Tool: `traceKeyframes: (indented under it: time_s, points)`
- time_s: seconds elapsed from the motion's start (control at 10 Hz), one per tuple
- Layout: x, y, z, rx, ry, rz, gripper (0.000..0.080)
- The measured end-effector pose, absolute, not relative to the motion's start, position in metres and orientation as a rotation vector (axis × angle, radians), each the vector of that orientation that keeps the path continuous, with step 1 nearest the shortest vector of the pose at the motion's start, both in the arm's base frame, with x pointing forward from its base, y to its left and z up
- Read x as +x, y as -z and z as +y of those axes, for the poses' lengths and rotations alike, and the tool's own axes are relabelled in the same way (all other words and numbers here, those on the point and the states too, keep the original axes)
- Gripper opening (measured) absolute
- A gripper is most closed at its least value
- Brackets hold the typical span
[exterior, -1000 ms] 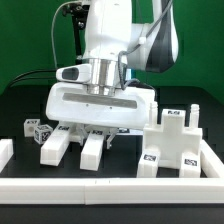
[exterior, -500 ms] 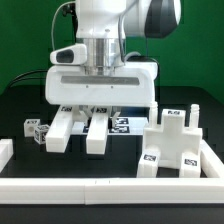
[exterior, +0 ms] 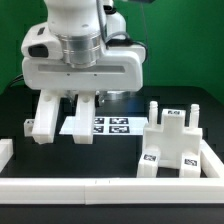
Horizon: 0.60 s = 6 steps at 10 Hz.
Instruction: Assemble chair
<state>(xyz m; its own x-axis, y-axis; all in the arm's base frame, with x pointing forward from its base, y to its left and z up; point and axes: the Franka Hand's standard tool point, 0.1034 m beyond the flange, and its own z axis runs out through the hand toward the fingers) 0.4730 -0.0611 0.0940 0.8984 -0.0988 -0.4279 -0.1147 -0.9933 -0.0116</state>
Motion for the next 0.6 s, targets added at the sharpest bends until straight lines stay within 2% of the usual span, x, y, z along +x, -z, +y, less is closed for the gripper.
traceKeyframes:
  time_s: [0.1, 0.2, 0.3, 0.4, 0.5, 0.6]
  points:
    - [0.477, -0.088, -0.062, -3.014, -0.752, 0.166, 0.0288]
    - [0.468, -0.086, -0.062, -2.972, -0.873, 0.173, 0.0288]
    - [0.468, -0.086, -0.063, -2.938, -0.970, 0.177, 0.0288]
    - [0.469, -0.092, -0.067, -2.843, -1.180, 0.189, 0.0288]
    - [0.485, -0.091, -0.072, -2.808, -1.271, 0.198, 0.0288]
    - [0.489, -0.095, -0.073, -2.725, -1.420, 0.227, 0.0288]
